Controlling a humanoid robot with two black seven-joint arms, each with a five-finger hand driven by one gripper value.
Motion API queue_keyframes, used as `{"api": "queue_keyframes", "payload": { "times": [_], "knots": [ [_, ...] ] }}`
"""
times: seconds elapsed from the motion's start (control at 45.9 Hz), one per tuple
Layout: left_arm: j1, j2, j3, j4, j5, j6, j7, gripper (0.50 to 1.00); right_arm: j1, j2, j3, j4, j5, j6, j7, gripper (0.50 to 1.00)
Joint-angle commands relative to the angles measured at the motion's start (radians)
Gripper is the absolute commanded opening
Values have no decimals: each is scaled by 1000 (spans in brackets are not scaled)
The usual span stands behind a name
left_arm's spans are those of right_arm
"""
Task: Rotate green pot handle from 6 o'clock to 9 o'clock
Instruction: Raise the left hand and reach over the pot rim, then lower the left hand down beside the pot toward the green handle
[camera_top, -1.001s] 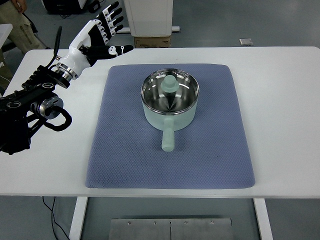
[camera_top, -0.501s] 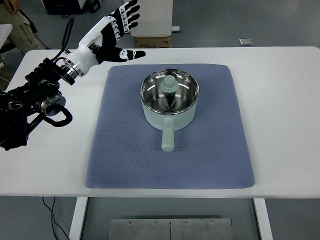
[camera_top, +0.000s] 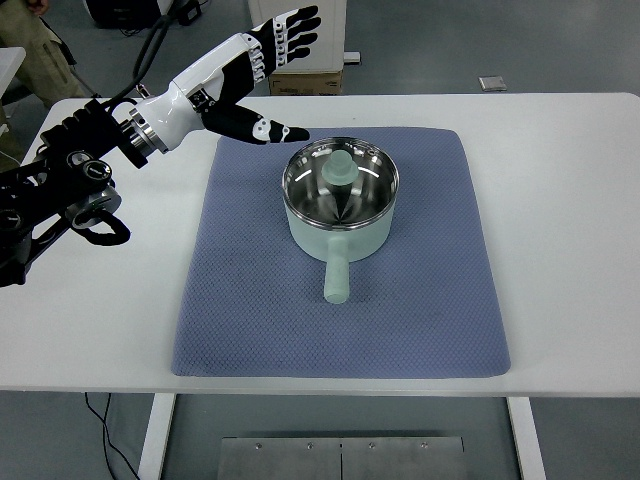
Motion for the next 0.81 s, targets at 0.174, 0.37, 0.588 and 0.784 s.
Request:
{"api": "queue_keyframes", "payload": {
  "times": [0.174, 0.37, 0.588, 0.784],
  "knots": [
    [-13, 32, 4, -79, 99, -4, 0, 1000, 0, 0, 0, 0, 0, 0, 0, 1000],
    [-15, 59, 8, -124, 175, -7, 0, 1000, 0, 0, 0, 0, 0, 0, 0, 1000],
    [-27, 82, 13, -160, 234, -39, 0, 1000, 0, 0, 0, 0, 0, 0, 0, 1000],
    [-38, 98, 30, -209, 321, -42, 0, 1000, 0, 0, 0, 0, 1, 0, 0, 1000]
  ]
}}
